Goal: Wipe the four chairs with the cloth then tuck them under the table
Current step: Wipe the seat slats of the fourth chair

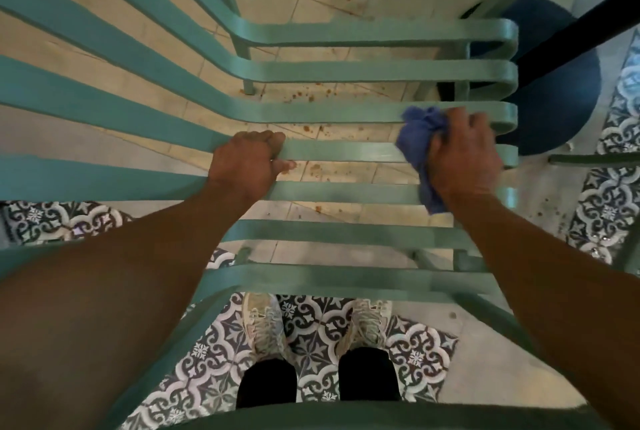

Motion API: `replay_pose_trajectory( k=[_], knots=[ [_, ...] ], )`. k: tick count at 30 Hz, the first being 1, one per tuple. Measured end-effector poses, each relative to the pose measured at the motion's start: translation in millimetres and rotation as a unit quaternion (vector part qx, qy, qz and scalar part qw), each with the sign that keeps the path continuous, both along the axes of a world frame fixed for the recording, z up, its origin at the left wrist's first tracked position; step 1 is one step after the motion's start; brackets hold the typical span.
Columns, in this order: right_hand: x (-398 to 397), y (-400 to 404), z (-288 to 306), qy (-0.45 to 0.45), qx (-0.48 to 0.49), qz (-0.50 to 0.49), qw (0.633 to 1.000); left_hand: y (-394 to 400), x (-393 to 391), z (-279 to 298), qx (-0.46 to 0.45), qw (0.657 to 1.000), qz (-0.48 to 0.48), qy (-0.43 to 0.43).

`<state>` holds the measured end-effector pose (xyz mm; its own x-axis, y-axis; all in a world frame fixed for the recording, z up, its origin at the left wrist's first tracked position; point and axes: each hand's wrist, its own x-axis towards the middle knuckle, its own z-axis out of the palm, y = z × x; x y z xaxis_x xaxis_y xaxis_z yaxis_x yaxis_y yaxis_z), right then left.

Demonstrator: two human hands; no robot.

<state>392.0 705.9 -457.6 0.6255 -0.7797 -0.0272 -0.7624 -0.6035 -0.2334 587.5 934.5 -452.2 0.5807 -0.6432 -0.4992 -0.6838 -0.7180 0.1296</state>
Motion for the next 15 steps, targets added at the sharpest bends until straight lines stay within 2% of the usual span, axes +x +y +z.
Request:
replay_pose_trajectory(
  k=[3, 5, 6, 8, 11, 13, 15],
  knots=[
    [-25, -39, 13, -0.015, 0.005, -0.204, 0.979, 0, -2, 1, -0.007, 1.0, 0.004, 0.004],
    [3, -31, 12, -0.029, 0.006, -0.226, 0.974, -1, -2, 2, -0.008, 1.0, 0.005, 0.005],
    [28, -18, 9, -0.034, 0.01, -0.185, 0.982, -1, -3, 3, -0.01, 1.0, 0.009, 0.007],
    [90, 22, -1, -0.043, 0.029, -0.024, 0.998, -2, -3, 4, -0.007, 1.0, 0.008, 0.001],
    [175, 96, -13, -0.039, 0.056, 0.227, 0.971, -4, -6, 8, -0.005, 0.999, 0.031, -0.018],
    [199, 118, -15, -0.038, 0.063, 0.284, 0.956, -6, -7, 9, -0.014, 0.998, 0.057, -0.022],
    [193, 101, -12, -0.064, 0.06, 0.255, 0.963, -5, -5, 6, -0.003, 0.999, 0.036, -0.021]
  ],
)
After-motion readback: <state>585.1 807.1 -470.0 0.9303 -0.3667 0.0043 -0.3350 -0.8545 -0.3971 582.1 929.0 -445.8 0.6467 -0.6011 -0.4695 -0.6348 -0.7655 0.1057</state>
